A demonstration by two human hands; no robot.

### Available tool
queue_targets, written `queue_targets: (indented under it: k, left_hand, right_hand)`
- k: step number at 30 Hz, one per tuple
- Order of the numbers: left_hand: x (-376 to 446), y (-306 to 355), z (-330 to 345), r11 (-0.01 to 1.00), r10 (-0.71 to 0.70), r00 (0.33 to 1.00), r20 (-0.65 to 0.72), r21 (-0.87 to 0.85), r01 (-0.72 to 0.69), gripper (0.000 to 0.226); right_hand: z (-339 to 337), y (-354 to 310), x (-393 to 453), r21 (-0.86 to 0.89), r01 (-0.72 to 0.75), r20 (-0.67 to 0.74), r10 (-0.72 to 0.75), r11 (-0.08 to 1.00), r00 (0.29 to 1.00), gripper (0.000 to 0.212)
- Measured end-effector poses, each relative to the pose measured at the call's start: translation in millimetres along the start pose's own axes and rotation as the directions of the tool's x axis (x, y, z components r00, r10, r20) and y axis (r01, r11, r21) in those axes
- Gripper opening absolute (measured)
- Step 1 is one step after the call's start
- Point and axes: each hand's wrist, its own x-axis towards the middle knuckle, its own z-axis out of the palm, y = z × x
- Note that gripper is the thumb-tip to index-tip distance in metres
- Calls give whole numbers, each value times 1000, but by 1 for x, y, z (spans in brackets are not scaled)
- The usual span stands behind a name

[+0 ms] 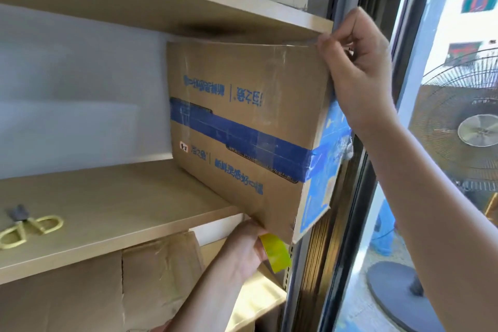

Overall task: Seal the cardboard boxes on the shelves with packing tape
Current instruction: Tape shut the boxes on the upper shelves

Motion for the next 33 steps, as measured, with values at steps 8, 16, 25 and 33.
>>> queue_targets:
  k: [8,16,25,33]
  left_hand:
    - [-97,10,-1,994,106,991,-80,44,-103,26]
    - [-155,67,-8,962,-82,988,128,268,45,34]
    - [-185,84,-13,864,105,992,69,488,-125,25]
    - [-192,64,-40,905,183,978,97,372,-206,47]
  right_hand:
    - [1,-32,14,78,-128,-137,138,989,981,29]
    - [4,52,-16,-10,-777,-107,772,629,627,31]
    - [56,78,-64,-237,-897,74,928,373,366,20]
    - [67,90,-59,-302,-896,124,945,326,302,3]
